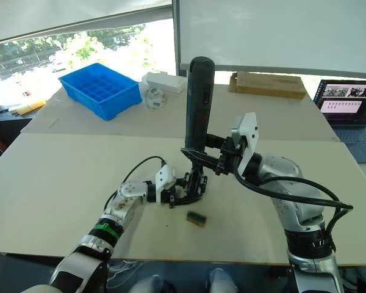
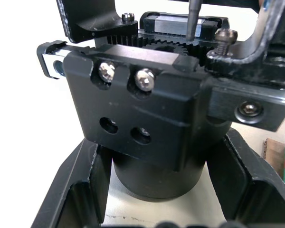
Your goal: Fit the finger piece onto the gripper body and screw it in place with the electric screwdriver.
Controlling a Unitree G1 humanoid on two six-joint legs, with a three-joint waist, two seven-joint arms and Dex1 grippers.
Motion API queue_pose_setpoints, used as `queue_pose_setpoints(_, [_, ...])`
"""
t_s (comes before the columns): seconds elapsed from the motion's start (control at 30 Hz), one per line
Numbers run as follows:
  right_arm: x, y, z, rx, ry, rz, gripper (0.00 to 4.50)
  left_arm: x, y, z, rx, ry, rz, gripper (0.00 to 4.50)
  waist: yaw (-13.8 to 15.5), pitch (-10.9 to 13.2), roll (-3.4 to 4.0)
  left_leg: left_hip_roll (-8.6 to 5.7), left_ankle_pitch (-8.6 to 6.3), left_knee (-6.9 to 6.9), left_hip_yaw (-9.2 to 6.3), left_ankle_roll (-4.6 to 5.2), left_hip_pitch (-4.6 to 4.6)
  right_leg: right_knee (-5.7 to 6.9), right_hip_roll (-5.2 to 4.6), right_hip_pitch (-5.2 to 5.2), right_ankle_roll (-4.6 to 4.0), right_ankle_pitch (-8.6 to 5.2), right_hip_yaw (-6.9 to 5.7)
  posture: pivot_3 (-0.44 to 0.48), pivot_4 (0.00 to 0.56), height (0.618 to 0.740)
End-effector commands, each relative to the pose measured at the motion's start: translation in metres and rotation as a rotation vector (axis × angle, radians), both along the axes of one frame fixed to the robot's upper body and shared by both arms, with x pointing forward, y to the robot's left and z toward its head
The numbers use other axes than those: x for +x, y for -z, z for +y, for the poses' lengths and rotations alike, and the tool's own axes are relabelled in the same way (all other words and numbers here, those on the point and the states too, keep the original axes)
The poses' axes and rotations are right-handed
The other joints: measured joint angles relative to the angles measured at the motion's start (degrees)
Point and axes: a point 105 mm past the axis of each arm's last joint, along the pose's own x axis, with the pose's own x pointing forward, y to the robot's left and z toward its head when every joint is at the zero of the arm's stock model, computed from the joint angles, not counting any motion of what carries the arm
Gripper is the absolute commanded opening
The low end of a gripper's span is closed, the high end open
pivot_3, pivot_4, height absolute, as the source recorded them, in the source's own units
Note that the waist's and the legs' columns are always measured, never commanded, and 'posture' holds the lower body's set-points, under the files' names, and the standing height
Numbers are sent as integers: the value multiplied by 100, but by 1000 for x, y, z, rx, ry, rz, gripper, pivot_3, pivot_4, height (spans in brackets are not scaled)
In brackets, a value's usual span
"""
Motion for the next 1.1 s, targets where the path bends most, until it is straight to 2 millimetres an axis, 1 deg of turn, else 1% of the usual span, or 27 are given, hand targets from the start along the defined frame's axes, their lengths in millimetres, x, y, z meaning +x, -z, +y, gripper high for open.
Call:
queue_pose_setpoints(0.03, [-8, -22, -1, 61, -22, -82, 1919, -9, 21, 0, 31, 10, 77, 2358, 0, 0, 0, 0, 0, 0, 0, 0, 0, 0, 0, 0, 0, 0, 0, 0, 150, 740])
queue_pose_setpoints(0.7, [-14, -25, -3, 69, -58, -78, 1919, -9, 21, -1, 28, 9, 80, 2358, 2, 0, 0, 0, 0, 0, -1, 0, 0, 0, -1, 0, 0, 0, 0, 0, 150, 740])
queue_pose_setpoints(1.1, [-14, -19, -3, 51, -57, -60, 1919, -9, 22, -1, 28, 5, 81, 2358, 4, 0, 0, 0, 0, 0, -1, 0, 0, 0, -2, 0, 0, 0, 0, 0, 150, 740])
